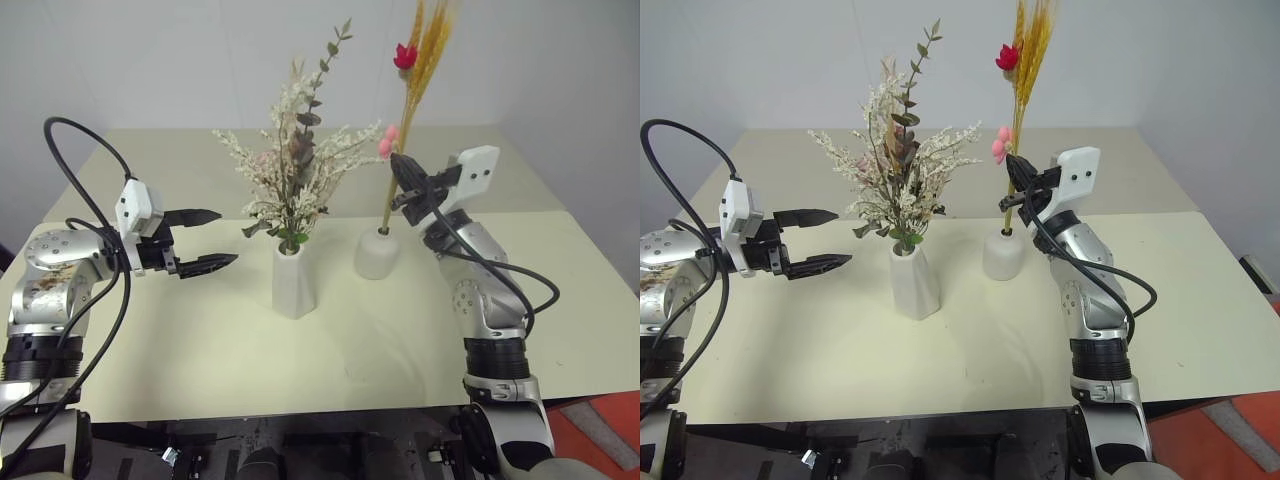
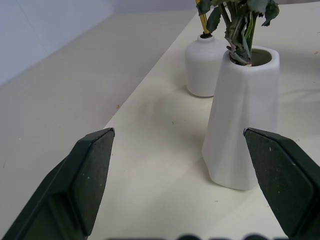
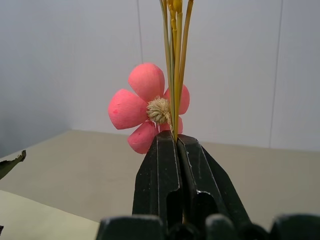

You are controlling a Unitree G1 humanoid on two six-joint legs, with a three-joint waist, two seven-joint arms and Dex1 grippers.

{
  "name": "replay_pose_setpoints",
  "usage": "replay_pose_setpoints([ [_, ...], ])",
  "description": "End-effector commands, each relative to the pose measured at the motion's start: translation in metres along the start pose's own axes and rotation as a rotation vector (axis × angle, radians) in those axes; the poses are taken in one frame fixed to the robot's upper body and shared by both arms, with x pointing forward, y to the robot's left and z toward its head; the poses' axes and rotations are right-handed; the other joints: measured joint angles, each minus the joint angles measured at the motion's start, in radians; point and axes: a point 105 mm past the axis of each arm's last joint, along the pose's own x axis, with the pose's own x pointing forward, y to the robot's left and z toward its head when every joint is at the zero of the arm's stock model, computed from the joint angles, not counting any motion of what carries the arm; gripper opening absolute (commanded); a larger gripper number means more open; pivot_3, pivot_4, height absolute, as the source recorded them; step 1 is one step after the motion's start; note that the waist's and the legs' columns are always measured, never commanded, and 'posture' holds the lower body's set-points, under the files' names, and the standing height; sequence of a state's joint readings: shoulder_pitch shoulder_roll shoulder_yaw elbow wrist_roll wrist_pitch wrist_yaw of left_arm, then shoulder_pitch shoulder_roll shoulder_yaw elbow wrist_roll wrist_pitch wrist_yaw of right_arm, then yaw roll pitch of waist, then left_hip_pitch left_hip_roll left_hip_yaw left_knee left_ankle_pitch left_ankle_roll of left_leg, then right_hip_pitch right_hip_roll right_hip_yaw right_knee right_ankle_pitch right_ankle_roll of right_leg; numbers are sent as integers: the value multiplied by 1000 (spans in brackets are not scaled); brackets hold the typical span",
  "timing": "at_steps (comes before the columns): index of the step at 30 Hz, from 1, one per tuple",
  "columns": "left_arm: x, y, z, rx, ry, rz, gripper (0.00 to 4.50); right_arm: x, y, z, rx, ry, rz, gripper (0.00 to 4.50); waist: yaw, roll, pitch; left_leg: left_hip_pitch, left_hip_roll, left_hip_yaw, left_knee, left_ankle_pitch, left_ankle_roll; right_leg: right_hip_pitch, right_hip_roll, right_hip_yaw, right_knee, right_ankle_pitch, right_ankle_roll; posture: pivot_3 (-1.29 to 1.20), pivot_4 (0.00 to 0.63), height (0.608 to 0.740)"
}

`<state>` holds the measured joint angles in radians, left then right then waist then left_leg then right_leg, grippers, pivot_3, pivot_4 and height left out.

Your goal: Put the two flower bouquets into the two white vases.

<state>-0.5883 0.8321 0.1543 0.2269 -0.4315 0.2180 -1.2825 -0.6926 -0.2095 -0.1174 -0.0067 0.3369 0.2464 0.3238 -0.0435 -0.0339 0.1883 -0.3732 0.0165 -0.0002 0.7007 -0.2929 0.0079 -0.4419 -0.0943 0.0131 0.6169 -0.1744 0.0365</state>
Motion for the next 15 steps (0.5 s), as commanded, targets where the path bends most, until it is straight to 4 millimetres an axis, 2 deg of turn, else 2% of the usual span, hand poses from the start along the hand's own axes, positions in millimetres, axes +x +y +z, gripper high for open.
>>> replay_pose_setpoints([
  [1, -1, -1, 9, 54, -14, 0, 4500, 3, 3, 12, -17, -45, 14, 52, 0, 0, 0, 0, 0, 0, 0, 0, 0, 0, 0, 0, 0, 0, 0, 0, 150, 740],
  [15, -1, -2, 9, 51, -21, 4, 4500, 3, 8, 17, -25, -56, 32, 52, 0, 0, 0, 0, 0, 0, 0, 0, 0, 0, 0, 0, 0, 0, 0, 0, 150, 740],
])
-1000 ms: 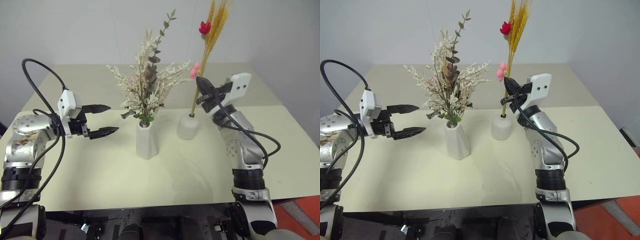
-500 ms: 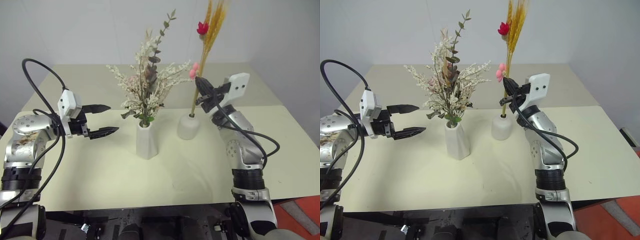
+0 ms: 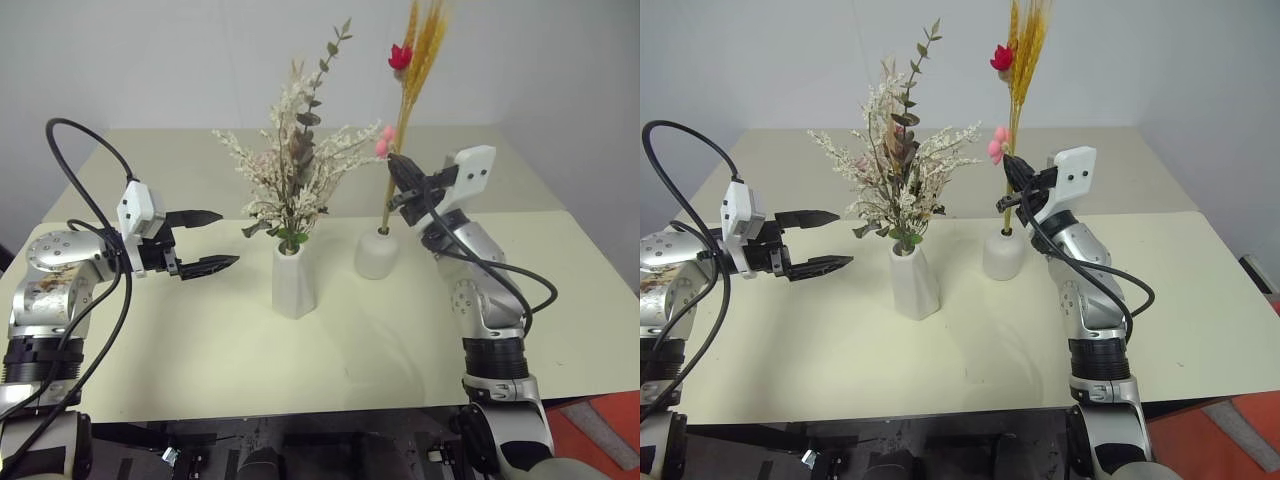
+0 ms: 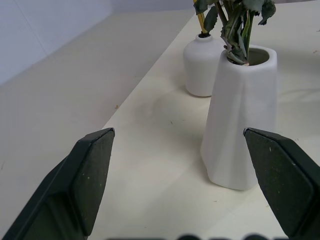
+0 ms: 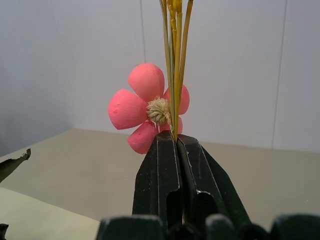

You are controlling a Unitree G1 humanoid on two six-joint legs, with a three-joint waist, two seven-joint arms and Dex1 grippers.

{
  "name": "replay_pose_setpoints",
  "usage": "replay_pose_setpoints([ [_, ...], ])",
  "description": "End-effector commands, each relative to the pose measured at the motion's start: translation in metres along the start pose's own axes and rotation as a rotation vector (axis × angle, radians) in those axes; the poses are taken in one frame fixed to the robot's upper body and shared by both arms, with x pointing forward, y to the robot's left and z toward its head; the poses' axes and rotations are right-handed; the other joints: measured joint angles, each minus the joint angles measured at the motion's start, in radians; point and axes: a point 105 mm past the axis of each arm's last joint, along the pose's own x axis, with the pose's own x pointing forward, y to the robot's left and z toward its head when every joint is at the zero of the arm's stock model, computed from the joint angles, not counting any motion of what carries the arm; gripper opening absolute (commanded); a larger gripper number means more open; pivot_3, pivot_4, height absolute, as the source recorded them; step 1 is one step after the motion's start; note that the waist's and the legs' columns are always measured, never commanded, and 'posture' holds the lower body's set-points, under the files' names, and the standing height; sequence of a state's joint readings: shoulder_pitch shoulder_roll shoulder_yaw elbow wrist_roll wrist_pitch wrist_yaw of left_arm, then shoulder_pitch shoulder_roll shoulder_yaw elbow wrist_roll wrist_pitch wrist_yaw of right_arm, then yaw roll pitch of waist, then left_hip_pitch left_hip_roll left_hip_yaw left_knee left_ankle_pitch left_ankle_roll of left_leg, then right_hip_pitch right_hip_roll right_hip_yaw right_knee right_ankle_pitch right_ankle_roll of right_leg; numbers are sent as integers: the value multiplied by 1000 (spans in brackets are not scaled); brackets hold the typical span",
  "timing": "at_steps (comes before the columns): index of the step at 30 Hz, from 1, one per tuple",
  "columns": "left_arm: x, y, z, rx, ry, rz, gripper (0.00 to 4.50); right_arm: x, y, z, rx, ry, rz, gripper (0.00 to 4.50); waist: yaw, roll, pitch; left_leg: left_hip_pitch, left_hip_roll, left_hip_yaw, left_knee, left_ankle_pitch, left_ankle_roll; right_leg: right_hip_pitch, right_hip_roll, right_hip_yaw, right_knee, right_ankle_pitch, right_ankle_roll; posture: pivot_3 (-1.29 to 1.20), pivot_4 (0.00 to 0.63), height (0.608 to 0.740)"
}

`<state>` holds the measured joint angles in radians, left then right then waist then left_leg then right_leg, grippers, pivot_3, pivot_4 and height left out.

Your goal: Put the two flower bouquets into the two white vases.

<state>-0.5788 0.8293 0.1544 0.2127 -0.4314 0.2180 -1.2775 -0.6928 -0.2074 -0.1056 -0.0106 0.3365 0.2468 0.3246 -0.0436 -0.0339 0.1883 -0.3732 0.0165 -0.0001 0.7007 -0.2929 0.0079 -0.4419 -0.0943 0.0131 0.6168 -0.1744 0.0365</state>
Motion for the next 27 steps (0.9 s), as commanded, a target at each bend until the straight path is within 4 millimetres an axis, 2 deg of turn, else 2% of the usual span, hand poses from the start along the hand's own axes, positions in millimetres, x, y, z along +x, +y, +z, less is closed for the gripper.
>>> replay_pose_setpoints([
  [1, -2, 0, 9, 47, -22, 7, 4500, 3, 4, 17, -24, -58, 18, 52, 0, 0, 0, 0, 0, 0, 0, 0, 0, 0, 0, 0, 0, 0, 0, 0, 150, 740],
  [19, -1, 0, 9, 49, -27, 7, 4500, 3, 12, 23, -32, -76, 43, 52, 0, 0, 0, 0, 0, 0, 0, 0, 0, 0, 0, 0, 0, 0, 0, 0, 150, 740],
  [27, -1, 0, 9, 49, -23, 9, 4500, 0, 2, 20, -46, -58, 10, 52, 0, 0, 0, 0, 0, 0, -1, 0, 0, 0, 0, 0, 0, 0, 0, 0, 150, 740],
])
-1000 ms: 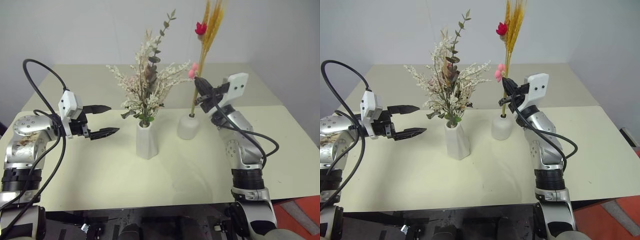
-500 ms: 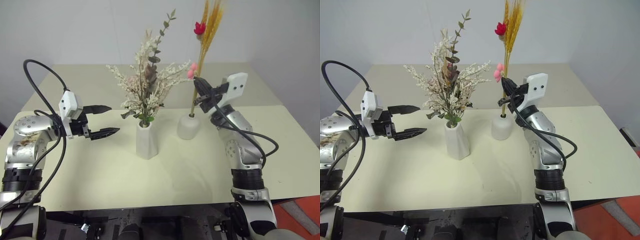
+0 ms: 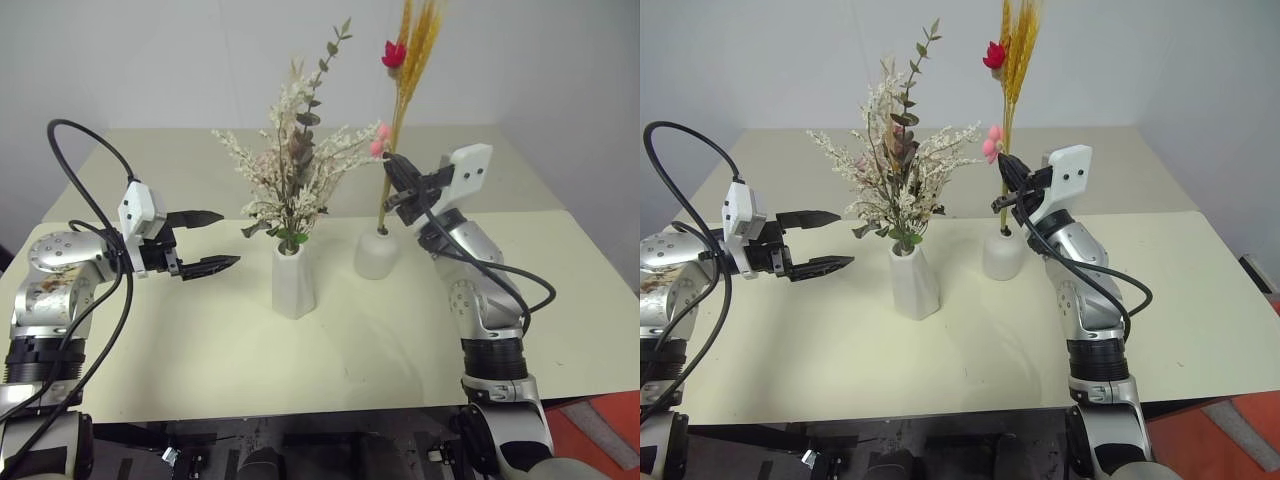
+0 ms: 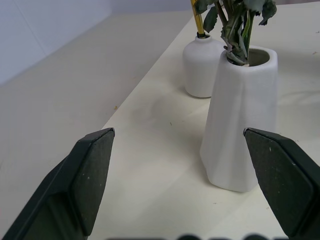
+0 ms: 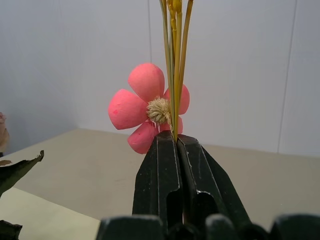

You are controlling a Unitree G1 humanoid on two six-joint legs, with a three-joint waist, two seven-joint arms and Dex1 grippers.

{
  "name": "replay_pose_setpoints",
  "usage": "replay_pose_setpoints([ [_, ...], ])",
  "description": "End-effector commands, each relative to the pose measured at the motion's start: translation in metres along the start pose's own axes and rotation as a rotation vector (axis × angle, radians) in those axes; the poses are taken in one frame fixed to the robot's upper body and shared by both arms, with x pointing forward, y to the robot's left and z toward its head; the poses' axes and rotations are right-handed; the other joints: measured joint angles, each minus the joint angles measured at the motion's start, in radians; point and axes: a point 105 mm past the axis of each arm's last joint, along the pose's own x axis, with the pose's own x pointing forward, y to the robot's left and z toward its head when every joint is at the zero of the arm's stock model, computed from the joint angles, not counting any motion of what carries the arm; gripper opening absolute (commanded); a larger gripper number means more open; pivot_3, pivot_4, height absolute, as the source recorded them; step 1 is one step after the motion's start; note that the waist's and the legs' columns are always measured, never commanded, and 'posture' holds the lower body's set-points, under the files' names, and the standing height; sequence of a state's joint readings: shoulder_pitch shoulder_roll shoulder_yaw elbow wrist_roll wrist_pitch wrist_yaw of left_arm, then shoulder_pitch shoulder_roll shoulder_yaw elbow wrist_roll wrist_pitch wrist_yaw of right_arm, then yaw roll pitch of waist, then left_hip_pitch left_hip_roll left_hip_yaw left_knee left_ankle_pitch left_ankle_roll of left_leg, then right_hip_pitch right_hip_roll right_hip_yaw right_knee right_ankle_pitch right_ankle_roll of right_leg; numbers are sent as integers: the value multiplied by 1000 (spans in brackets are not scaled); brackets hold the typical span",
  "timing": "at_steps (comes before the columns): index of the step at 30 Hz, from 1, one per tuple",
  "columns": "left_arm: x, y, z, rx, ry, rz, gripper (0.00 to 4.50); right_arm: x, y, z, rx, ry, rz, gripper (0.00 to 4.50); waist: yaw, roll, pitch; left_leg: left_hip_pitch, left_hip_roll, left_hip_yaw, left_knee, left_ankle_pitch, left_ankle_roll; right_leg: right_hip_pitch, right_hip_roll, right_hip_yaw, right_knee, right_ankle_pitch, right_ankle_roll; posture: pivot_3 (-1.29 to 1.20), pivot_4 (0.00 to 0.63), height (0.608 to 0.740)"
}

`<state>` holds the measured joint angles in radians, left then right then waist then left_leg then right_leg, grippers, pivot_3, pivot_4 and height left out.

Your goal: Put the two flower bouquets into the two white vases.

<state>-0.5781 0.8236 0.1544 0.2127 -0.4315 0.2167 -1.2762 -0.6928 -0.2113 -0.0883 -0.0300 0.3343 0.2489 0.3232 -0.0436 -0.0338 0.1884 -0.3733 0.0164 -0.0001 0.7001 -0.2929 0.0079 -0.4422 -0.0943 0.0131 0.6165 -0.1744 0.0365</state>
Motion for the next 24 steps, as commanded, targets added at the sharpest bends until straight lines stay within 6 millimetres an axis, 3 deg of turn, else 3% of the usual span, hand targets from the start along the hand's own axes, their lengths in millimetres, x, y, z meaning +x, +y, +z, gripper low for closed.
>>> replay_pose_setpoints([
  [1, -2, 0, 9, 51, -18, 9, 4500, -2, -6, 16, -30, -49, -14, 52, 0, 0, 0, 0, 0, 0, 0, 0, 0, 0, 0, 0, 0, 0, 0, 0, 150, 740],
  [4, -3, 0, 9, 50, -16, 9, 4500, -5, -10, 16, -16, -43, -21, 52, 0, 0, 0, 0, 0, 0, 0, 0, 0, 0, 0, 0, 0, 0, 0, 0, 150, 740],
  [7, -3, 0, 9, 49, -16, 9, 4500, -8, -8, 16, -7, -43, 5, 739, 0, 0, 0, 0, 0, 0, 0, 0, 0, 0, 0, 0, 0, 0, 0, 0, 150, 740],
  [18, -3, 1, 10, 55, -18, 15, 4500, -15, -5, 14, -36, -8, 10, 4389, 0, 0, 0, 0, 0, 0, -1, 0, 0, 0, 0, 0, 0, 0, 0, 0, 150, 740],
  [22, -6, 1, 11, 58, -21, 28, 4500, -37, -18, 23, -66, 6, -6, 4453, 8, 0, 0, 0, 0, 0, -1, 0, 0, 0, 0, 0, -2, 0, 0, 0, 150, 740],
  [24, -9, 2, 13, 59, -25, 38, 4500, -57, -26, 32, -95, 30, 9, 4453, 11, 0, 0, -1, 0, 0, -1, 0, 0, 0, 0, 0, -3, 0, 0, 0, 150, 740],
])
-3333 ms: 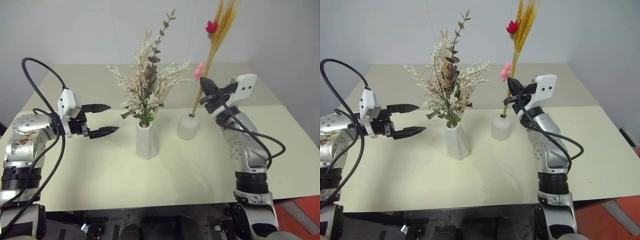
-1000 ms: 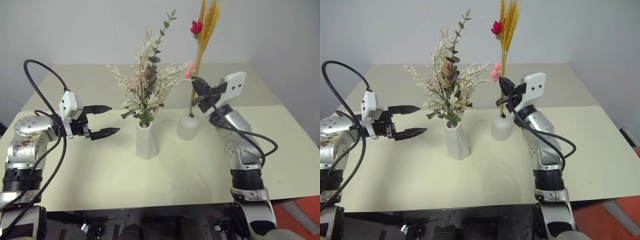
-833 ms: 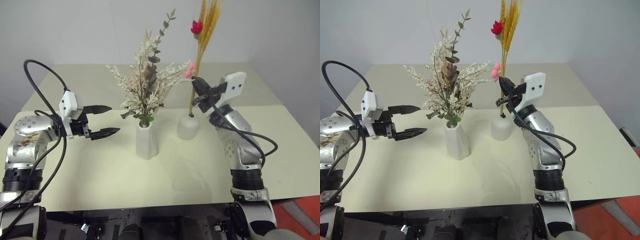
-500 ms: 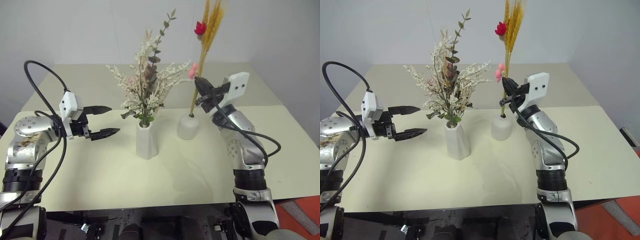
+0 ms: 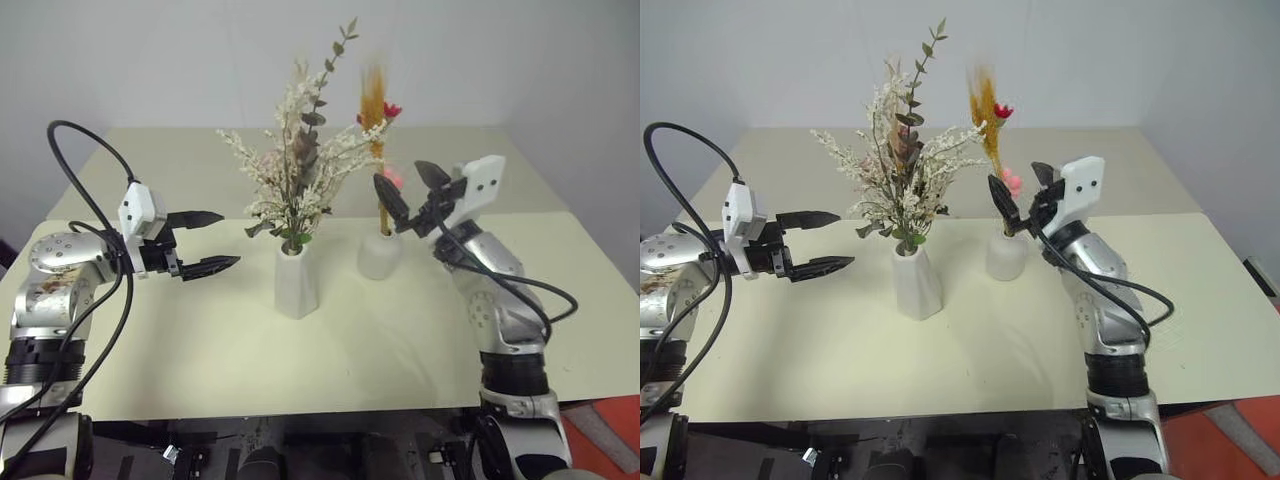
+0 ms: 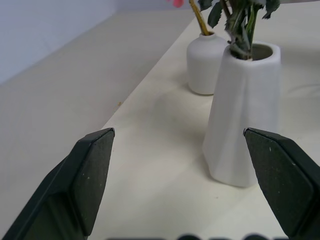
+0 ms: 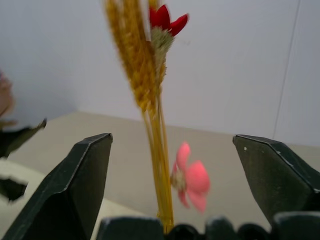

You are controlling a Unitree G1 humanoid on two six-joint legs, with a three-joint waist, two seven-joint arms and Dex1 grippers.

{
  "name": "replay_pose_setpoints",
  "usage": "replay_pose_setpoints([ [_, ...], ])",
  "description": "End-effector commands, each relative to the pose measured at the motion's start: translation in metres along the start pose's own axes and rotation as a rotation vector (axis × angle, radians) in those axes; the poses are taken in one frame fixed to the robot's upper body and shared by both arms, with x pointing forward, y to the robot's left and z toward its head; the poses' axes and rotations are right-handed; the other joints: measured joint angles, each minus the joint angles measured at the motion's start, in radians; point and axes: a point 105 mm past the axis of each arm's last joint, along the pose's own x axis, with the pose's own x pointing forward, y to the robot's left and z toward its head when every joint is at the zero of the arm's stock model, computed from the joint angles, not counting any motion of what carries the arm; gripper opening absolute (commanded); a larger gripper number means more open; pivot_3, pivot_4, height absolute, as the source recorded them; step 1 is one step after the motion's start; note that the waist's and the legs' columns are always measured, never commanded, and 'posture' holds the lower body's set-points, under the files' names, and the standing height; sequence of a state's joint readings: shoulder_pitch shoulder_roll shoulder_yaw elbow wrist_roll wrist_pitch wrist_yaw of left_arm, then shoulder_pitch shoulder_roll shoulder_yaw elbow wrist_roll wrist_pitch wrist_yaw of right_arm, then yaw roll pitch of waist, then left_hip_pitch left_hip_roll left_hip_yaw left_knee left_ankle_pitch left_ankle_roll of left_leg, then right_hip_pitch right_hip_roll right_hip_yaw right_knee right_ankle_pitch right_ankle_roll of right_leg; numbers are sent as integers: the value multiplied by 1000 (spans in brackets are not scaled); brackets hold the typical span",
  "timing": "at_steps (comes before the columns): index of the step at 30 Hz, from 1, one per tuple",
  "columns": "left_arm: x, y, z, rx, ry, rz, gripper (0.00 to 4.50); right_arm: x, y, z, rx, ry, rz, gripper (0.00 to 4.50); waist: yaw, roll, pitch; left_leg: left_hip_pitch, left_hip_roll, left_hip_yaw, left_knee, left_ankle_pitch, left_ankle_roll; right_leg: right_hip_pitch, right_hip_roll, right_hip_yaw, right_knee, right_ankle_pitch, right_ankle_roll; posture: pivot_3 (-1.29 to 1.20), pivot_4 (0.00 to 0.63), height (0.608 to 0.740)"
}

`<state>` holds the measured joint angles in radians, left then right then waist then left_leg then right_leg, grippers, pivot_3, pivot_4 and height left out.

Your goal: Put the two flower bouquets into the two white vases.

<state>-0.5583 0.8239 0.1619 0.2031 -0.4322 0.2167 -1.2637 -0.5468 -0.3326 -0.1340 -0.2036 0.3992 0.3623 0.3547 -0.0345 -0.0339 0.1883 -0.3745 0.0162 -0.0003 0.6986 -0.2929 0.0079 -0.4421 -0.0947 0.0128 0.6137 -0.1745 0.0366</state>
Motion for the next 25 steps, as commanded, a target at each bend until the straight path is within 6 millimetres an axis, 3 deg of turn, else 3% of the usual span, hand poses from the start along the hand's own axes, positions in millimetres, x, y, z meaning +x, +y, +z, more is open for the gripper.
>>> replay_pose_setpoints([
  [1, -9, 3, 16, 68, -29, 31, 4500, -41, -17, 35, -91, -20, 40, 4453, 8, 0, 0, -1, 0, 0, 0, 0, 0, 0, 0, 0, -1, 0, 0, 0, 150, 740],
  [6, -18, 1, 20, 76, -43, 59, 4500, -125, -37, 54, -264, 234, 217, 4453, 32, 0, 0, -2, 0, 0, -1, -2, 4, 1, 0, -1, -5, 0, 1, 0, 150, 740],
  [10, -25, 1, 22, 84, -41, 85, 4500, -157, -65, 72, -363, 380, 178, 4453, 23, -1, 0, 3, 0, 2, 0, -3, 5, 5, 0, 1, -6, -1, 1, 0, 150, 740],
  [14, -32, 1, 25, 98, -34, 111, 4500, -171, -79, 80, -414, 440, 163, 4453, 14, -1, 0, 8, 2, 3, 0, -3, 4, 13, 2, 3, -6, -5, 7, 0, 150, 740],
  [17, -38, 1, 27, 129, -29, 140, 4500, -171, -82, 77, -444, 465, 159, 4453, 14, -1, 0, 21, 3, 4, -2, -3, 4, 21, 3, 4, -5, -7, 7, 0, 150, 740],
  [25, -51, -9, 24, 208, -9, 206, 4500, -162, -79, 62, -376, 489, 183, 4453, 18, -1, -1, 20, 2, 4, -2, -3, 4, 18, 2, 4, -5, -4, 1, 0, 150, 740],
])
